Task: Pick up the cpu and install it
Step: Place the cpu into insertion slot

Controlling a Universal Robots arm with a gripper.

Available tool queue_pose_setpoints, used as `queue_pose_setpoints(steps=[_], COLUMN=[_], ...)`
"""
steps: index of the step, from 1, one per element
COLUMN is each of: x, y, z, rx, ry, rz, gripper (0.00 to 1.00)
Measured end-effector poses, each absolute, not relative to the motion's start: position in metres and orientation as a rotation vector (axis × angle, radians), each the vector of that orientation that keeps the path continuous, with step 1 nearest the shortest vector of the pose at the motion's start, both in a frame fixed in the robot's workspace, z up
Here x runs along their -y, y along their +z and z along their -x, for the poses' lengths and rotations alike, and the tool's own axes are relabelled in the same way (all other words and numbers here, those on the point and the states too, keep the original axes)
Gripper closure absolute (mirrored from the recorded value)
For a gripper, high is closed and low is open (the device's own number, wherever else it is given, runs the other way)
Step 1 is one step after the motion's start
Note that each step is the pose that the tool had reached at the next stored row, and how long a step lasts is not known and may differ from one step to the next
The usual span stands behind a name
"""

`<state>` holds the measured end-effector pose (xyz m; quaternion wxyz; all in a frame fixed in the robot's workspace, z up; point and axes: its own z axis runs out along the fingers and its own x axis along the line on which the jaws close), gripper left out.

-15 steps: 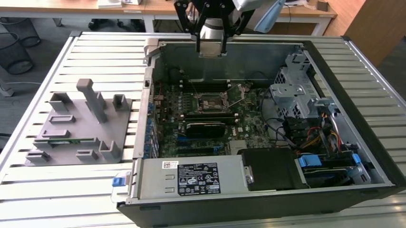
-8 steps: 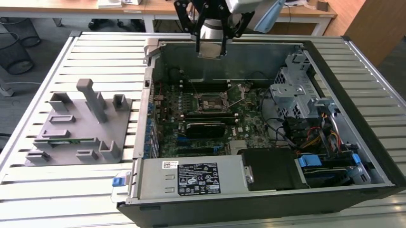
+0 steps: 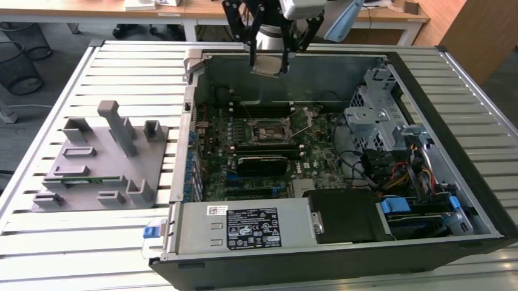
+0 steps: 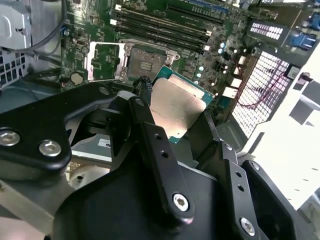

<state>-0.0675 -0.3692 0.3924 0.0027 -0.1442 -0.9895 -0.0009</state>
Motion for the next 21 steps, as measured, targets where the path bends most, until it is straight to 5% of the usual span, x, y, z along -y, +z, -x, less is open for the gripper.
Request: queue_pose_setpoints(steps=[21], x=[0.3691], y=[0.3894], z=[0.0675], rx=[3.019], ry=[0.000], rz=[0.853], gripper=[0.46])
